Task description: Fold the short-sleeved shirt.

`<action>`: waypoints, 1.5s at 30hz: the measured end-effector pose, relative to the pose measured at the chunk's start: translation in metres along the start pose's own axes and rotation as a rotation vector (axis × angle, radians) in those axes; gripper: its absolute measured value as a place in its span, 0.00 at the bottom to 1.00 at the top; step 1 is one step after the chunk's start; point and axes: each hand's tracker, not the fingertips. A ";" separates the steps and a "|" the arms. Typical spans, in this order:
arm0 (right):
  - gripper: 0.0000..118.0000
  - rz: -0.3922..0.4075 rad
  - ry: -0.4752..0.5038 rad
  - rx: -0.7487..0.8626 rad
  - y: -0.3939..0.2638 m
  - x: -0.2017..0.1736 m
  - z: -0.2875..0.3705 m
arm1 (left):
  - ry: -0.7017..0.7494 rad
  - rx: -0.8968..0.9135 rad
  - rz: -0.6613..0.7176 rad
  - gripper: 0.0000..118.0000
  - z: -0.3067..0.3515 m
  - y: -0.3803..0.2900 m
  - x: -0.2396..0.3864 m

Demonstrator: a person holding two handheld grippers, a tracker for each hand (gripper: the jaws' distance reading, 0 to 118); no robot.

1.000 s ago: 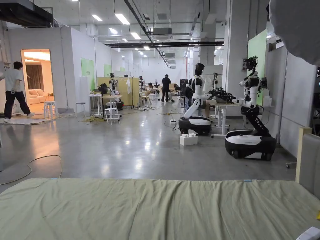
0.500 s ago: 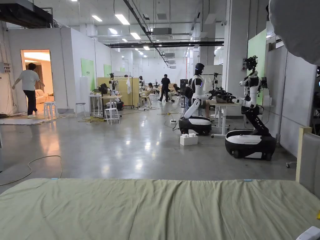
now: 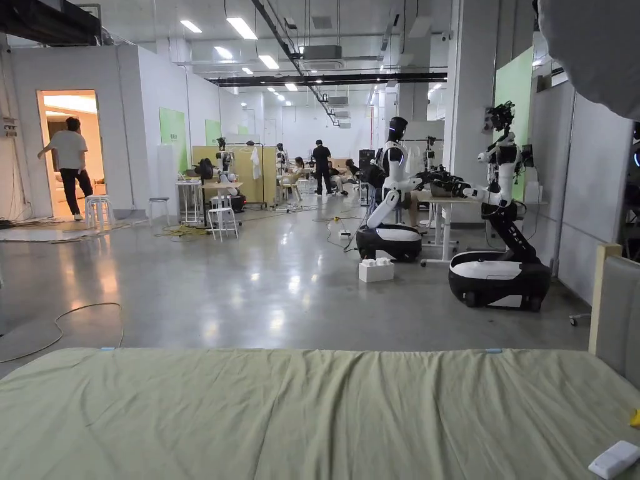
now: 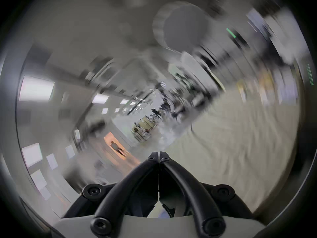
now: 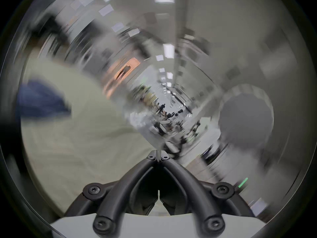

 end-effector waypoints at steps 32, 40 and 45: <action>0.00 -1.230 -0.093 -0.053 -0.068 0.039 0.035 | -0.045 0.045 1.133 0.00 0.035 -0.042 -0.053; 0.00 -1.287 -0.082 -0.064 -0.073 0.047 0.038 | -0.034 0.051 1.153 0.00 0.037 -0.038 -0.058; 0.00 -1.291 -0.077 -0.074 -0.071 0.047 0.038 | -0.033 0.064 1.184 0.00 0.038 -0.039 -0.060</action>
